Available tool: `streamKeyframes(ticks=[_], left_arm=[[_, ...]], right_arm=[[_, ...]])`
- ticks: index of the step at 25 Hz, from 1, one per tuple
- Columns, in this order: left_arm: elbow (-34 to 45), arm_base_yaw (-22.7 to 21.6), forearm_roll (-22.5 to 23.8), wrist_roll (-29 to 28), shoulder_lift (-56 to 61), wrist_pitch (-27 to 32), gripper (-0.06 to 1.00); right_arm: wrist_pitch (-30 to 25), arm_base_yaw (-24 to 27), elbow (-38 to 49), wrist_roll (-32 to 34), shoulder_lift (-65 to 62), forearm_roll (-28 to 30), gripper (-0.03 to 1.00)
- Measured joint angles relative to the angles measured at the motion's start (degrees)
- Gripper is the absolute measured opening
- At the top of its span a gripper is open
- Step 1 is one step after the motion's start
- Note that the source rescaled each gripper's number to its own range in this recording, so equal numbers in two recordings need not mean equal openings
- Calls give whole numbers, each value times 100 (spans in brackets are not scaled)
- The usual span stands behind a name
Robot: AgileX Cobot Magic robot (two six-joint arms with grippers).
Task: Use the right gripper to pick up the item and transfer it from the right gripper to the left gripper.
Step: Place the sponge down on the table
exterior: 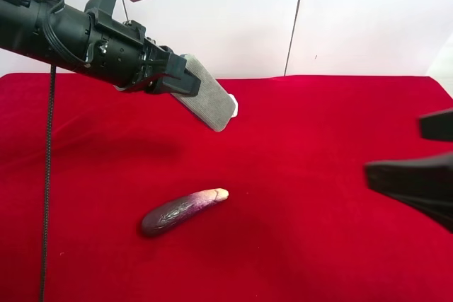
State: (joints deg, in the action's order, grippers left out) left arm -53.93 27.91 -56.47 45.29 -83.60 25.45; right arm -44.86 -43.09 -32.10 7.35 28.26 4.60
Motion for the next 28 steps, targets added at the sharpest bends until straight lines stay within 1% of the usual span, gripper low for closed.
streamKeyframes(ticks=[5, 7, 9, 14, 19, 20, 24, 26, 28], left_arm=[[0, 0, 0, 0, 0, -2, 0], [0, 0, 0, 0, 0, -19, 0], [0, 0, 0, 0, 0, -26, 0], [0, 0, 0, 0, 0, -27, 0], [0, 0, 0, 0, 0, -32, 0], [0, 0, 0, 0, 0, -32, 0], [0, 0, 0, 0, 0, -43, 0], [0, 0, 0, 0, 0, -43, 0], [0, 0, 0, 0, 0, -43, 0]], right_arm=[[-1234, -4, 0, -13, -1079, 128, 99], [-1521, -4, 0, -33, -1514, 125, 99], [-1662, -4, 0, -64, -1880, 125, 99], [-1824, -4, 191, -69, -2789, 120, 100], [-1709, -4, 344, -281, -2835, -35, 100], [-1637, -4, 380, -322, -2835, -32, 100], [-1630, 41, 458, -386, -2835, -32, 100], [-1625, 299, 465, -404, -2835, -32, 100], [-1622, 788, 465, -428, -2835, -32, 100]])
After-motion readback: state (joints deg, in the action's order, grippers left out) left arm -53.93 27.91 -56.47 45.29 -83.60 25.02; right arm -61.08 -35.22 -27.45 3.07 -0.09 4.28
